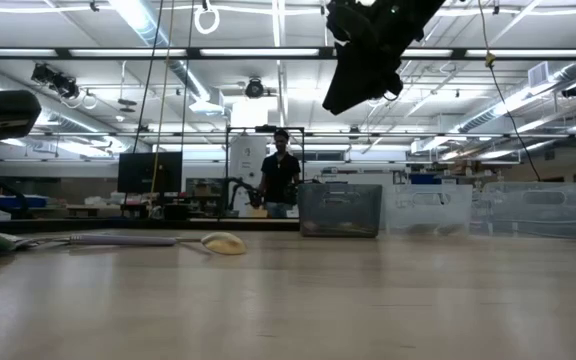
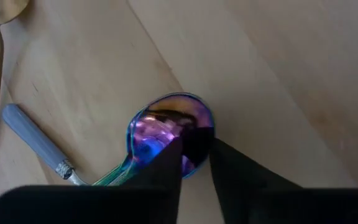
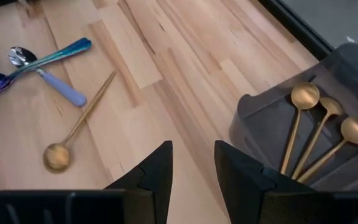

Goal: Sort silverware by color (type)

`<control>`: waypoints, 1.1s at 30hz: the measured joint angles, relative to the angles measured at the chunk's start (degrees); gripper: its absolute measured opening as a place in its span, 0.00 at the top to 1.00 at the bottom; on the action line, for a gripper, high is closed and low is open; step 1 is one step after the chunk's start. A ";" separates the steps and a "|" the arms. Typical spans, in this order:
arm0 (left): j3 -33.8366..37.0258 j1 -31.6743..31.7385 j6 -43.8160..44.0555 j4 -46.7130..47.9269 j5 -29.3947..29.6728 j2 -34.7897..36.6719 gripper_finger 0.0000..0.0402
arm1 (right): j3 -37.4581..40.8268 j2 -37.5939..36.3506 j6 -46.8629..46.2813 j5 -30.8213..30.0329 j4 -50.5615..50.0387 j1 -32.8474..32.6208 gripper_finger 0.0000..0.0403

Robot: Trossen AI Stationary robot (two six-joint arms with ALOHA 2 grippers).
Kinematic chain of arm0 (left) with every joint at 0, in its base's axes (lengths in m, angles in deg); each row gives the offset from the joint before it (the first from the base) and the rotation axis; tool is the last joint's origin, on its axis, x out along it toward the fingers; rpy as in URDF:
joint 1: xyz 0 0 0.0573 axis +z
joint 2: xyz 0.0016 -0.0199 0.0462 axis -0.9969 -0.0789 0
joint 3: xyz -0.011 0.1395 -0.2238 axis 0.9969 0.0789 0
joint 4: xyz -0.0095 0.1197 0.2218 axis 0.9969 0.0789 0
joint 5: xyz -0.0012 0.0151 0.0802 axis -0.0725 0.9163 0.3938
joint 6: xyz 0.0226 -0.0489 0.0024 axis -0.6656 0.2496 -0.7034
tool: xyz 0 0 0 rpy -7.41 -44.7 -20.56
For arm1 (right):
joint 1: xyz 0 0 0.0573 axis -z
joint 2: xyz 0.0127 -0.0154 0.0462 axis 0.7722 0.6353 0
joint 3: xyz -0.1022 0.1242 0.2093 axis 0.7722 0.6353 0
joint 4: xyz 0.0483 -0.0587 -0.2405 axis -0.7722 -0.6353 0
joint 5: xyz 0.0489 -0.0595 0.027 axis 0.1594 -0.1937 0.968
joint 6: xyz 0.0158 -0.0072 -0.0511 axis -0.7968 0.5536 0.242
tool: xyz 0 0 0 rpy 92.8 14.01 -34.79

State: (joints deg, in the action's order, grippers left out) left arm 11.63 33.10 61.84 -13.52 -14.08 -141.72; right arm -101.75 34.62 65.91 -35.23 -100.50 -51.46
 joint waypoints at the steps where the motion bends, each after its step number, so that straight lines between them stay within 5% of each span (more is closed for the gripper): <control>1: -0.02 -0.01 0.26 -0.04 0.05 0.01 0.82 | 0.00 0.00 0.06 0.00 0.33 0.00 0.68; 8: -0.51 0.02 1.16 -0.61 1.02 0.14 0.96 | 0.00 0.00 4.97 0.04 4.09 0.96 0.68; 18: -2.12 1.77 0.84 -0.38 0.51 0.09 0.96 | 0.00 0.00 6.63 3.20 5.84 4.00 0.68; 33: -2.12 5.40 -12.50 0.07 0.72 0.17 0.95 | 0.00 0.00 -0.77 6.28 4.31 0.44 0.68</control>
State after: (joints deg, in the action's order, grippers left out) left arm 9.51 38.50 49.34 -13.45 -13.36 -141.56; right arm -101.75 34.62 65.14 -28.95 -96.19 -51.02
